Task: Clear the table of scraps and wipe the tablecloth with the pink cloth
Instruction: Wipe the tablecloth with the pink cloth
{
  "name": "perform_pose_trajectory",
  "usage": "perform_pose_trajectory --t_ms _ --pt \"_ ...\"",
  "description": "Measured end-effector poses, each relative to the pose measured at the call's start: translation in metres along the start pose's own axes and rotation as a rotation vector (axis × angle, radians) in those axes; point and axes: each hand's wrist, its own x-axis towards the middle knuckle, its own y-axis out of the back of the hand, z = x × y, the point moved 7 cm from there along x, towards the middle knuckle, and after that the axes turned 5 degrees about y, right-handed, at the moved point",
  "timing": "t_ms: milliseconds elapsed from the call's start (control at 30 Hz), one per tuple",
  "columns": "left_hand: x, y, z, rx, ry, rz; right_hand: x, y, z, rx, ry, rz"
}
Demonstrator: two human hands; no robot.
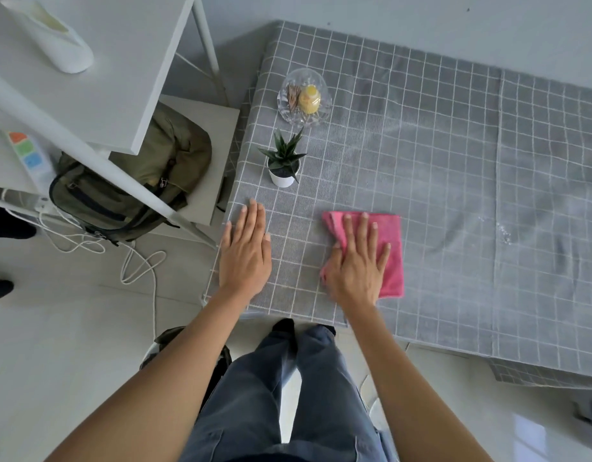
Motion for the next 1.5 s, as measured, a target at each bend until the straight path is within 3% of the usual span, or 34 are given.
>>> perform_pose_trajectory --t_ms 100,233,300,467,567,667,800,933,1133,1267,1500 --pt "0.022 0.001 0.006 -0.006 -0.001 -0.002 0.021 0.018 0.034 0.045 -0.181 0.059" --pt "0.028 0.001 0.005 0.016 -0.012 0.013 0.033 0.021 0.031 0.089 -0.279 0.101" --pt "0.027 0.001 0.005 0.022 -0.009 0.024 0.036 0.016 0.013 0.069 -0.226 0.079" --pt "0.027 0.001 0.005 0.039 -0.001 0.041 0.024 -0.013 -0.069 0.012 0.185 -0.046" --pt "0.027 0.001 0.005 0.042 -0.003 0.047 0.015 -0.018 -0.085 0.014 0.305 -0.051" --pt "0.027 0.002 0.006 0.015 0.001 0.045 0.026 -0.01 -0.064 0.015 0.282 -0.006" --pt "0.027 0.001 0.003 0.025 0.013 0.058 0.052 0.003 -0.019 -0.014 0.071 0.028" --pt "0.026 0.001 0.002 0.041 0.021 0.074 0.052 0.004 -0.021 0.023 -0.026 0.052" --pt "0.026 0.001 0.004 0.037 0.024 0.069 0.02 -0.016 -0.064 -0.016 0.232 -0.018" --pt "0.027 0.001 0.005 0.025 0.02 0.06 0.024 -0.007 -0.057 -0.015 0.343 -0.019" --pt "0.027 0.002 0.005 0.054 0.023 0.026 0.095 0.02 -0.001 -0.022 0.126 0.019"
